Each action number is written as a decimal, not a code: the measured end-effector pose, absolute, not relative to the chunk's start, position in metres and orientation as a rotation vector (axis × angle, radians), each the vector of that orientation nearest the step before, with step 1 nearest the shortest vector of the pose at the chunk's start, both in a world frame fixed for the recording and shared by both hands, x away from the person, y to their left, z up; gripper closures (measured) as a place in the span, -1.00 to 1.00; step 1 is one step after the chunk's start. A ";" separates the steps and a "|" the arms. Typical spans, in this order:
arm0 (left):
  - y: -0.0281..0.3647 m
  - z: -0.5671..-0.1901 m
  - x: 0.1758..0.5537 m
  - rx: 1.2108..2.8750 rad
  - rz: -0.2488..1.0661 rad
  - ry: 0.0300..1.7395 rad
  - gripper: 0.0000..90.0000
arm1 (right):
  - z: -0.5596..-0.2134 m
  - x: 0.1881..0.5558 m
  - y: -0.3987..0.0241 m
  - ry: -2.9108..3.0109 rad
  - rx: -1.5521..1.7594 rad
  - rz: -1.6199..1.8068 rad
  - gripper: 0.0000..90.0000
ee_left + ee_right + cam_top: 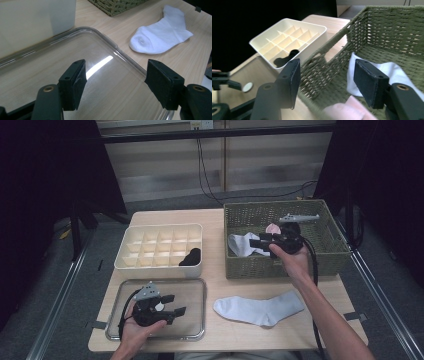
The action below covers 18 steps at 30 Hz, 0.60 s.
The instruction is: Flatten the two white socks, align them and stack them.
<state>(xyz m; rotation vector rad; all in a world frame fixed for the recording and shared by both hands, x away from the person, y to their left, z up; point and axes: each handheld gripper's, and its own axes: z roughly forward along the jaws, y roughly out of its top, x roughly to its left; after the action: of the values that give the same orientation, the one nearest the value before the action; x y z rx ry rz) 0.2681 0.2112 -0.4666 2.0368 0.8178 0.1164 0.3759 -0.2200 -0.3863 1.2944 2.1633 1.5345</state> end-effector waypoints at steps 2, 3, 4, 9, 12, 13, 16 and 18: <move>0.211 -0.467 0.269 2.036 0.117 0.818 -0.26 | -0.385 0.383 -0.218 2.173 1.286 1.517 -0.09; 0.211 -0.466 0.269 2.036 0.120 0.820 -0.26 | -0.384 0.387 -0.217 2.175 1.279 1.514 -0.08; 0.212 -0.466 0.269 2.036 0.119 0.818 -0.26 | -0.383 0.392 -0.215 2.176 1.281 1.498 -0.09; 0.213 -0.467 0.270 2.027 0.108 0.833 -0.29 | -0.382 0.412 -0.211 2.179 1.287 1.459 -0.14; 0.215 -0.467 0.270 2.019 0.108 0.837 -0.29 | -0.383 0.427 -0.209 2.188 1.311 1.414 -0.14; 0.215 -0.467 0.271 2.017 0.104 0.840 -0.29 | -0.383 0.432 -0.208 2.189 1.314 1.409 -0.12; 0.215 -0.467 0.271 2.018 0.104 0.838 -0.29 | -0.387 0.447 -0.206 2.186 1.330 1.387 -0.10; 0.215 -0.467 0.271 2.017 0.103 0.835 -0.29 | -0.390 0.455 -0.205 2.204 1.344 1.358 -0.08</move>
<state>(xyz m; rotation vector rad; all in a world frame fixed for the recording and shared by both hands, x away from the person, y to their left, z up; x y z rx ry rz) 0.2706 0.2151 -0.4666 2.0168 0.8346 0.1029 0.4555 -0.2046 -0.3904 1.3443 2.2038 1.3584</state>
